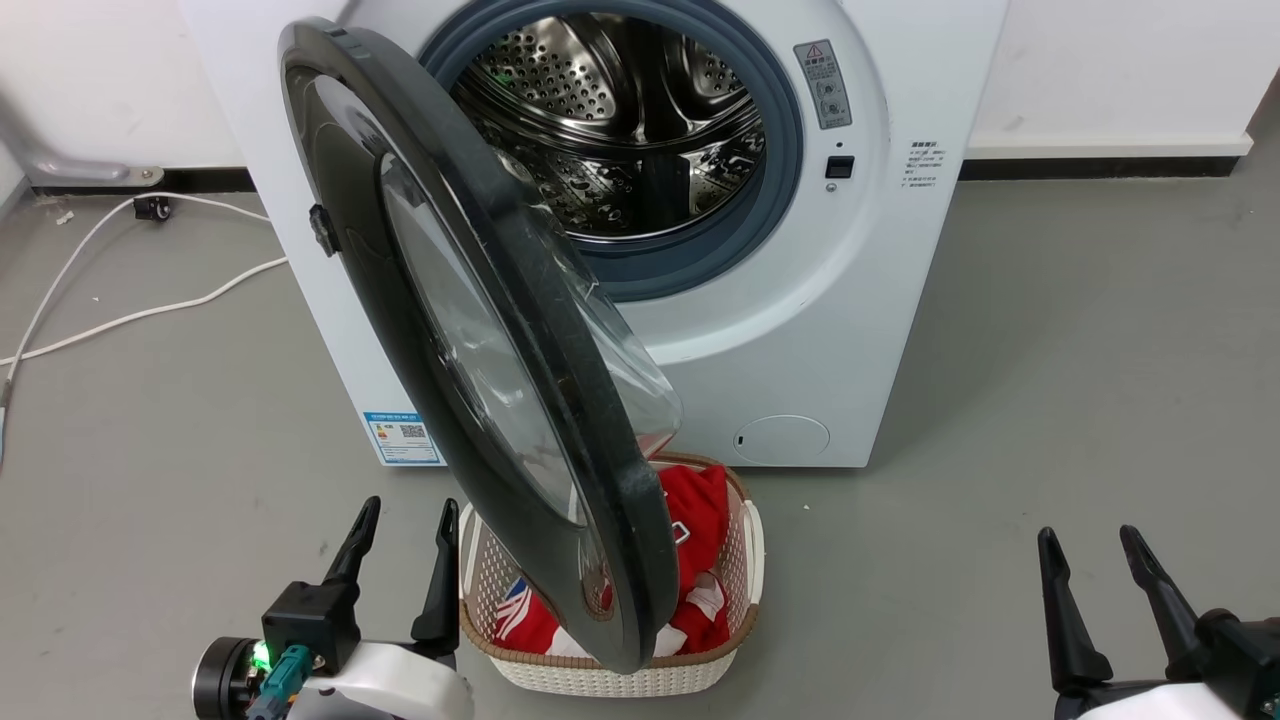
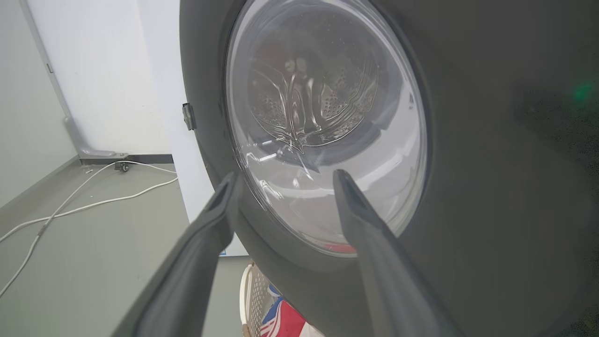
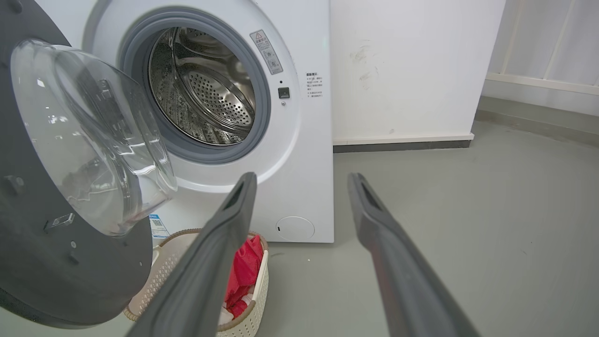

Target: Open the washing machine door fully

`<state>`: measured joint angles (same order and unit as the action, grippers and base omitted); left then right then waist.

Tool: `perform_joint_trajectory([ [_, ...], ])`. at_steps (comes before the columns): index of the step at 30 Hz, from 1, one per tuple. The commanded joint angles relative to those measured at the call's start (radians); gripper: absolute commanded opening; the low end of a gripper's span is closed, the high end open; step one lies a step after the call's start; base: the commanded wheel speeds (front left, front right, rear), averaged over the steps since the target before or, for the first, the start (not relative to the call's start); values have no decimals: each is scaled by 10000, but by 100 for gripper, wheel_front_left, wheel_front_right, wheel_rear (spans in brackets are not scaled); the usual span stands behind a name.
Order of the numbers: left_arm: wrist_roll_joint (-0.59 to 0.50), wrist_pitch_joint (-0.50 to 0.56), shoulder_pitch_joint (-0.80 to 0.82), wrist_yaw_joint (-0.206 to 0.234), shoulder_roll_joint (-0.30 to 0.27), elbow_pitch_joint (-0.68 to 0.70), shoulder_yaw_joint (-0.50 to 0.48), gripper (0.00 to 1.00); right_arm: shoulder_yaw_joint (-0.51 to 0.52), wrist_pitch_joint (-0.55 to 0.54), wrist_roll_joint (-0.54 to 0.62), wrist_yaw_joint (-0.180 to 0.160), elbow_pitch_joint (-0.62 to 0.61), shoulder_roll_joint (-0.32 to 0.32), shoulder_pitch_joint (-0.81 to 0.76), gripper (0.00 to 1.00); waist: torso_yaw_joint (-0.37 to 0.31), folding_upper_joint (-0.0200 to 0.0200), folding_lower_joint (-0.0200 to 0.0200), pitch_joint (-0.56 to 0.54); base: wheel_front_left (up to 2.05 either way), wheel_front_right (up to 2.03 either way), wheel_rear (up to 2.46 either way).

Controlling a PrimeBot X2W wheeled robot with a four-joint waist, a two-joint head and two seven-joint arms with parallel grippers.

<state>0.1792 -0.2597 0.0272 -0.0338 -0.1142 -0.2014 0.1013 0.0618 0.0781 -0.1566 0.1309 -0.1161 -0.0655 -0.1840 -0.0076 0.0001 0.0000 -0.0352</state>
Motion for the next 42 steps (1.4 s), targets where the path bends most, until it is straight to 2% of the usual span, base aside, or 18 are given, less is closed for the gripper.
perform_joint_trajectory([
  [1, 36, 7, -41, 34, -47, -11, 39, 100, -23, -26, 57, -1, -69, 46, -54, 100, 8, -1, 0, 11, 0, 0, 0],
  [4, 88, 102, -80, 24, -69, -42, 67, 100, -46, -20, 92, -1, -95, 73, -53, 100, 13, -1, 0, 20, 0, 0, 0],
  [6, 103, 170, -107, 2, -82, -38, 96, 35, -64, -23, 111, -1, -112, 90, -46, 100, 9, -1, 0, 27, 0, 0, 0],
  [7, 126, 197, -116, -12, -91, -39, 107, 6, -77, -24, 131, -1, -113, 97, -37, 100, 8, -1, 0, 28, 0, 0, 0],
  [8, 148, 231, -118, -19, -104, -27, 118, 0, -93, -22, 138, -1, -113, 102, -28, 100, 7, -1, 0, 30, 0, 0, 0],
  [16, 59, 236, 74, 200, -155, 301, 106, 0, -137, -8, 200, -1, -112, 134, -24, 100, 80, -1, 0, 3, 0, 0, 0],
  [24, 121, 328, 1199, 681, -157, 2332, -236, 0, -136, 6, 243, -1, -65, 156, 42, 100, 337, -1, 0, -16, 0, 0, 0],
  [29, 89, 321, 1890, 789, -102, 3790, -195, 0, -157, 28, 196, -1, -33, 163, 61, 100, 416, -1, 0, -40, 0, 0, 0],
  [32, 20, 482, 2241, 732, -39, 4596, 68, 0, -147, 13, 92, -1, 9, 164, 79, 100, 448, -1, 0, -54, 0, 0, 0],
  [36, -25, 863, 2559, 419, 44, 5419, 788, 0, -138, 26, 74, -1, 59, 164, 113, 100, 475, -1, 0, -70, 0, 0, 0],
  [42, 268, 1791, 2346, -157, 253, 5872, 2397, 0, -116, 0, 76, -1, 101, 163, 171, 100, 471, -1, 0, -118, 0, 0, 0],
])
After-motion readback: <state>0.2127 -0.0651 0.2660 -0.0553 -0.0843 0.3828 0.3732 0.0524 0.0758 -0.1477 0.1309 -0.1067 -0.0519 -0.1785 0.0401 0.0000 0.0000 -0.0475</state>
